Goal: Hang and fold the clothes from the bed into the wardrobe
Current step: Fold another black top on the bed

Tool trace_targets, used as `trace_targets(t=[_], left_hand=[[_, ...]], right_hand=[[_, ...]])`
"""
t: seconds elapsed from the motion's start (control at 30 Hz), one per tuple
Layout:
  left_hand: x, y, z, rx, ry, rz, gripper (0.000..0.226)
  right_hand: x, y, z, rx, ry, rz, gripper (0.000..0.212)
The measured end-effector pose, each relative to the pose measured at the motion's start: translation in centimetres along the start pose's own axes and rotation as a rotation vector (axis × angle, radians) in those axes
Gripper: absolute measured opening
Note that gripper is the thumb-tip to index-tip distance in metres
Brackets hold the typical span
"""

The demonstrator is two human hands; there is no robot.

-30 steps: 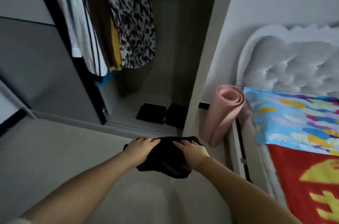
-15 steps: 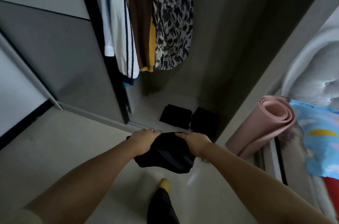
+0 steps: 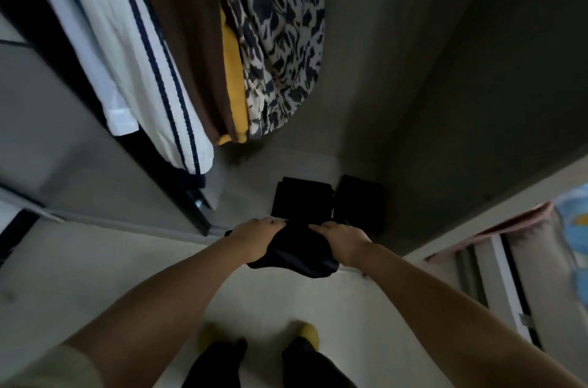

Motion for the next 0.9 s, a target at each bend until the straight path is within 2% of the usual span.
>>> trace_targets(t=[0.2, 0.43, 0.53, 0.7, 0.8, 0.9], left_hand=[[2.8, 2.5, 5.7, 0.048, -0.151, 0.078, 0.063], [8.1, 2.6, 13.9, 0.132, -0.301, 0.138, 0.074], [10.3, 1.6, 17.6, 0.152, -0.324, 0.157, 0.069], [12.2, -2.2, 27.3, 0.235, -0.314, 0.199, 0.058], [12.3, -2.8, 32.7, 0.185, -0.308, 0.235, 0.053], [12.4, -1.3, 37.5, 0.072, -0.292, 0.252, 0.049]], right_hand=[[-1.3, 0.2, 4.0, -0.021, -0.125, 0.127, 0.068], [-0.6, -1.8, 10.8, -0.023, -0.346, 0.394, 0.081], [-0.5, -3.1, 14.9, -0.019, -0.358, 0.441, 0.075], [-4.3, -6.4, 24.0, -0.048, -0.377, 0.491, 0.058], [-7.7, -7.1, 28.5, -0.044, -0.402, 0.408, 0.054], [-11.6, -5.2, 31.9, -0.127, -0.432, 0.301, 0.051]])
Point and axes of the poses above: each hand's wrist, its own z-axis towards the middle knuckle, its own y-axis out of the back of the hand, x = y × z, the point moved 4 cm from there along z, towards the middle knuckle, and after that the axes turned 14 degrees about x, right-handed, at the moved point
